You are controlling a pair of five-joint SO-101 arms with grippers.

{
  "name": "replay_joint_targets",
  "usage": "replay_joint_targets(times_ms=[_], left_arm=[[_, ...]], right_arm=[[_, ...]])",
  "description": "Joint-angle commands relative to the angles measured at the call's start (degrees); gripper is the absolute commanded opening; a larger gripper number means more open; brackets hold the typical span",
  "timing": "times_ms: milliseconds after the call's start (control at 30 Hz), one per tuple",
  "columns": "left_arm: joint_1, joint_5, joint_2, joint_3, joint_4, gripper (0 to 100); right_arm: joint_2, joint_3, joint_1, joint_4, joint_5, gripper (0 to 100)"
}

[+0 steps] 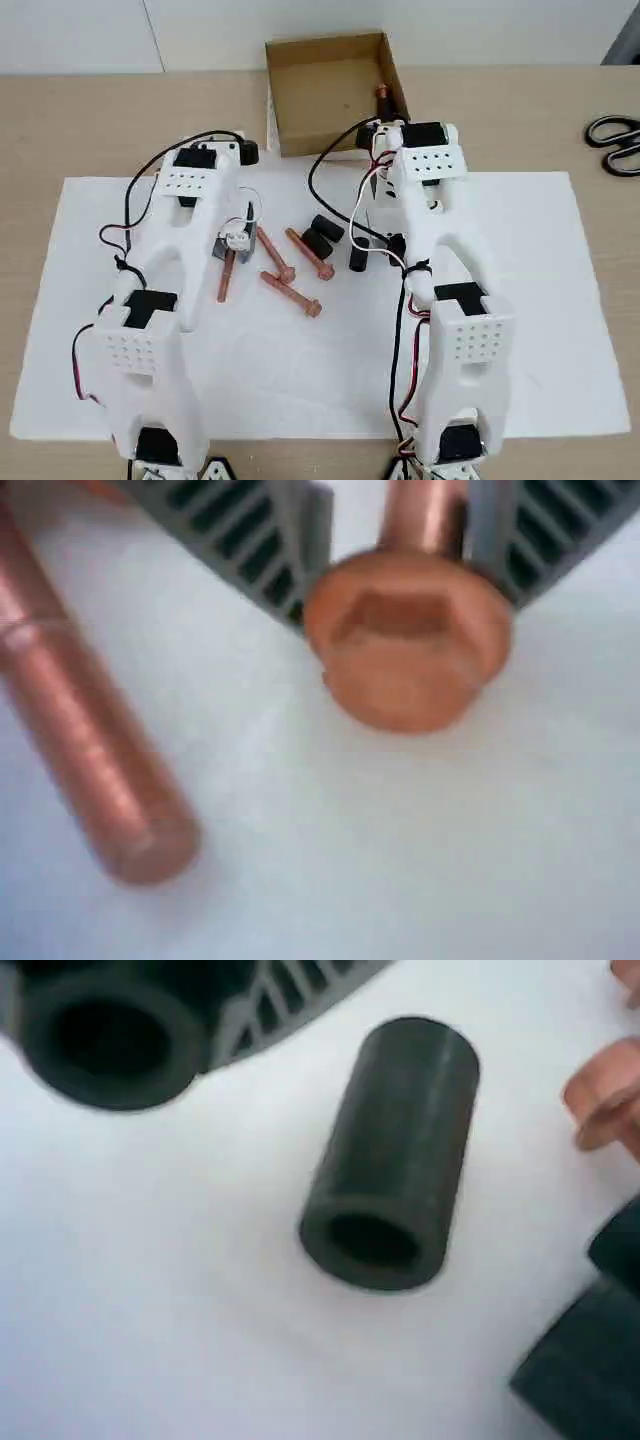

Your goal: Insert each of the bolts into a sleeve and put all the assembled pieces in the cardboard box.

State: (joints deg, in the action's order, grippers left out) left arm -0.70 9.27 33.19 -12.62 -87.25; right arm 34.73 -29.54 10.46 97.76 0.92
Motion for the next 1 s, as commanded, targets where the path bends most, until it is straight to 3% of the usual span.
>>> replay_joint_targets(times_ms=[0, 500, 967], left_arm=[[2.0, 0.6, 0.9, -0.2, 0.5, 5], [-7.2, 0.6, -9.7, -3.5, -8.3, 2], [-6.9, -2.1, -16.1, -3.6, -7.9, 1]], right_arm=[[-4.8, -0.6, 0.0, 1.1, 0.1, 0.4], [-4.8, -0.6, 0.0, 1.0, 0.1, 0.4], [-9.1, -0.7, 0.3, 0.7, 0.0, 0.4]])
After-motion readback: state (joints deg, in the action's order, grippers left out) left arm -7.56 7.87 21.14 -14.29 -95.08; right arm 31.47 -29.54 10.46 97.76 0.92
